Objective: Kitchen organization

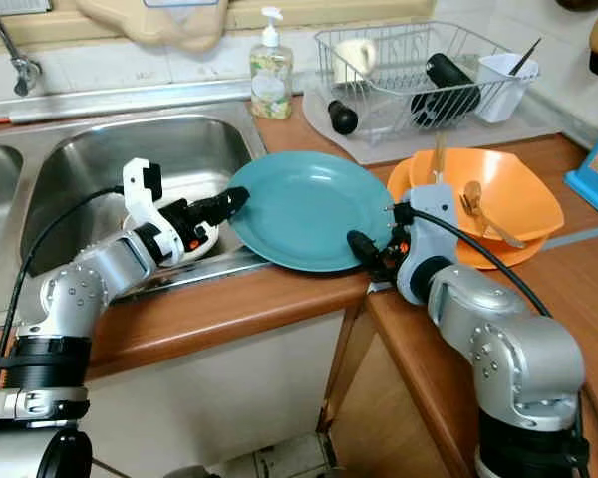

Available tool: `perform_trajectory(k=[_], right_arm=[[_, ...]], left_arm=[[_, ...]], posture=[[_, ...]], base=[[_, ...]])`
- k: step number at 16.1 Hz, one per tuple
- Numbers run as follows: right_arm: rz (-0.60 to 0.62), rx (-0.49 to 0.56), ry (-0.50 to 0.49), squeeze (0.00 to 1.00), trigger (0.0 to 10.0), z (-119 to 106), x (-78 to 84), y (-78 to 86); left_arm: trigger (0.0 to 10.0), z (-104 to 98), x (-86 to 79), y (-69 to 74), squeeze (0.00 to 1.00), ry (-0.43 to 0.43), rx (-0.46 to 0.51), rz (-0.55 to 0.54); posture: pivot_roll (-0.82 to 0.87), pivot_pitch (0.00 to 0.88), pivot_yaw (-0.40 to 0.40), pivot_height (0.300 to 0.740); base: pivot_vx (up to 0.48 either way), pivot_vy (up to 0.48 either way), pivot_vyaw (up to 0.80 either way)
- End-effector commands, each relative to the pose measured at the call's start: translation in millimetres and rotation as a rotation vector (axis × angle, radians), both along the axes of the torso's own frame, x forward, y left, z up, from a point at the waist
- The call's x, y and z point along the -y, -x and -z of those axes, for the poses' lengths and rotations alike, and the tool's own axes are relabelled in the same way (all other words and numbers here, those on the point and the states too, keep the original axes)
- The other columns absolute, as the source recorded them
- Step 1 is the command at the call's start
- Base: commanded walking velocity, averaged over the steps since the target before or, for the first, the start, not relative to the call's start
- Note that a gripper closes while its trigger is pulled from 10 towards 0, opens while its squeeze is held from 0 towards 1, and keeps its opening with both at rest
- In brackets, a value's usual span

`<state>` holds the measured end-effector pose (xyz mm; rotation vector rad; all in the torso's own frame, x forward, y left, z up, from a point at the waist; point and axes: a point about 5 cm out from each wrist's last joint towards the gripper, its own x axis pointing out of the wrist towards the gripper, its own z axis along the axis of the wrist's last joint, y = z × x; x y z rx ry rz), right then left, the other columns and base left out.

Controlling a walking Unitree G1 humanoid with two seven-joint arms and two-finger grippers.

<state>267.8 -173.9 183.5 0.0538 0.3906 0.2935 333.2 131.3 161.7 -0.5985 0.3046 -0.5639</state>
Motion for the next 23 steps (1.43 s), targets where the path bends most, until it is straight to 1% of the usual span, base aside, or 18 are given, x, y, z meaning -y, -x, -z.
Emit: perform_trajectory(k=[1,2,3,4,6,11,19,23], right_arm=[[-0.024,0.007,-0.015,0.00,10.0,-0.7,-4.4,-3.9],[-0.026,0.007,-0.016,0.00,10.0,-0.4,-4.9,-4.2],[-0.041,0.007,-0.022,0.00,10.0,0.7,-8.0,-5.3],[-0.043,0.007,-0.023,0.00,10.0,1.0,-8.6,-5.6],[-0.054,0.009,-0.028,0.00,10.0,2.3,-10.4,-6.5],[-0.065,0.024,-0.030,0.00,10.0,1.7,-11.9,-7.9],[-0.079,0.056,-0.025,0.00,10.0,-2.7,-11.8,-7.9],[-0.102,0.084,-0.032,0.00,10.0,-6.8,-13.9,-7.6]], left_arm=[[10.0,-8.2,5.7,-3.4,0.00,0.028,0.005,0.019],[10.0,-8.5,6.5,-3.4,0.00,0.033,0.005,0.022],[1.0,-8.0,13.3,-0.6,0.00,0.046,0.008,0.064],[0.0,-7.7,14.6,-0.1,0.00,0.049,0.007,0.070],[0.0,-5.2,18.5,1.2,0.00,0.051,-0.002,0.084],[0.0,-3.3,18.3,1.4,0.00,0.047,-0.019,0.091],[0.0,-3.0,5.8,-2.7,0.00,0.036,-0.022,0.036],[0.0,-4.1,2.9,-3.4,0.00,0.024,-0.019,0.021]], posture=[[-0.13,0.000,0.028,0.740],[-0.13,0.000,0.028,0.740],[-0.13,0.000,0.025,0.740],[-0.13,0.000,0.025,0.740],[-0.13,0.000,0.024,0.740],[-0.13,0.000,0.025,0.740],[-0.13,0.000,0.027,0.740],[-0.13,0.000,0.028,0.740]], base=[[0.000,0.000,0.00],[0.000,0.000,0.00],[0.000,0.000,0.00],[0.000,0.000,0.00],[0.000,0.000,0.00],[0.000,0.000,0.00],[0.000,0.000,0.00],[0.000,0.000,0.00]])
